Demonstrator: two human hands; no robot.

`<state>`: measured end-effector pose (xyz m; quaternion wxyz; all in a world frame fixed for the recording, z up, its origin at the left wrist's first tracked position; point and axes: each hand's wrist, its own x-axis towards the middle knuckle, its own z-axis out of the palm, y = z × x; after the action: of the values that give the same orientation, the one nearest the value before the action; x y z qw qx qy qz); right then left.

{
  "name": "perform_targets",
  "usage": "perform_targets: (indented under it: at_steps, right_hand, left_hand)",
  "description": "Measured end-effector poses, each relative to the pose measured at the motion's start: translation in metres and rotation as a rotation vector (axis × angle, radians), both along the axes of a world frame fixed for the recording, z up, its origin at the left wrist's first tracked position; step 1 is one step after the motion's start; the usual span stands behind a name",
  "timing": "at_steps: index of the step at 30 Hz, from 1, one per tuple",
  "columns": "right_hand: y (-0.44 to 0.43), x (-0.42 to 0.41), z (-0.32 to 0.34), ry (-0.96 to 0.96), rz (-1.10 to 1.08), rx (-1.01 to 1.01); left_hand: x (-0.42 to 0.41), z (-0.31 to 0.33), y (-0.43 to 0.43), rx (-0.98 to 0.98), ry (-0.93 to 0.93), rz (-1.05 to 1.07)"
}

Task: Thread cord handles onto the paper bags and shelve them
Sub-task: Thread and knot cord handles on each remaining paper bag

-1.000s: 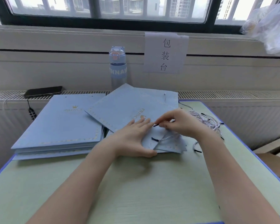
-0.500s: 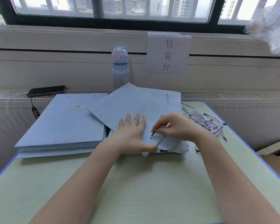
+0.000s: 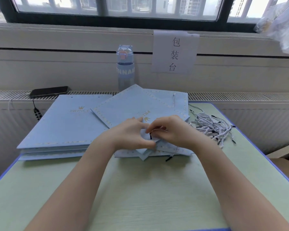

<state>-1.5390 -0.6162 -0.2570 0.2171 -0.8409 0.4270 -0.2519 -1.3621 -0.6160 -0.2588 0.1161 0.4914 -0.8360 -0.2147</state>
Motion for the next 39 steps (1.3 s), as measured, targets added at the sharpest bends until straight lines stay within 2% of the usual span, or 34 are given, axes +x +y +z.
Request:
perform_targets:
  at_steps: [2, 7, 9, 11, 13, 15, 18, 20, 25, 30, 36, 39]
  right_hand:
    - [0.001, 0.000, 0.001, -0.082, -0.002, 0.053]
    - [-0.001, 0.005, -0.004, -0.129, 0.045, 0.083]
    - [-0.001, 0.011, -0.010, -0.083, 0.057, 0.049]
    - [0.000, 0.020, -0.015, -0.029, 0.071, -0.014]
    - [0.002, 0.028, -0.018, -0.027, 0.078, -0.074]
    - [0.003, 0.032, -0.021, -0.056, 0.065, -0.096]
    - [0.001, 0.034, -0.026, -0.123, 0.027, -0.090]
    - [0.001, 0.036, -0.029, -0.176, 0.006, -0.095]
    - [0.006, 0.042, -0.028, -0.222, 0.002, -0.102]
    - [0.007, 0.042, -0.021, -0.137, 0.046, -0.023]
    - [0.010, 0.039, -0.013, 0.054, 0.030, 0.029]
    - [0.011, 0.033, -0.009, 0.030, 0.089, 0.036]
  left_hand:
    - [0.003, 0.006, 0.003, -0.040, -0.009, 0.039]
    - [-0.003, 0.008, 0.022, -0.307, -0.316, 0.099]
    - [0.002, 0.000, 0.033, -0.302, -0.411, 0.104]
    - [0.015, -0.006, 0.043, -0.262, -0.409, 0.060]
    - [0.031, -0.011, 0.048, -0.279, -0.265, 0.014]
    - [0.041, -0.021, 0.048, -0.387, -0.041, 0.032]
    - [0.049, -0.034, 0.051, -0.427, 0.276, 0.180]
    - [0.051, -0.035, 0.053, -0.415, 0.388, 0.280]
    - [0.047, -0.029, 0.058, -0.363, 0.536, 0.406]
    - [0.047, -0.028, 0.058, -0.282, 0.561, 0.435]
    - [0.047, -0.026, 0.059, -0.246, 0.626, 0.458]
    - [0.045, -0.026, 0.060, -0.275, 0.639, 0.447]
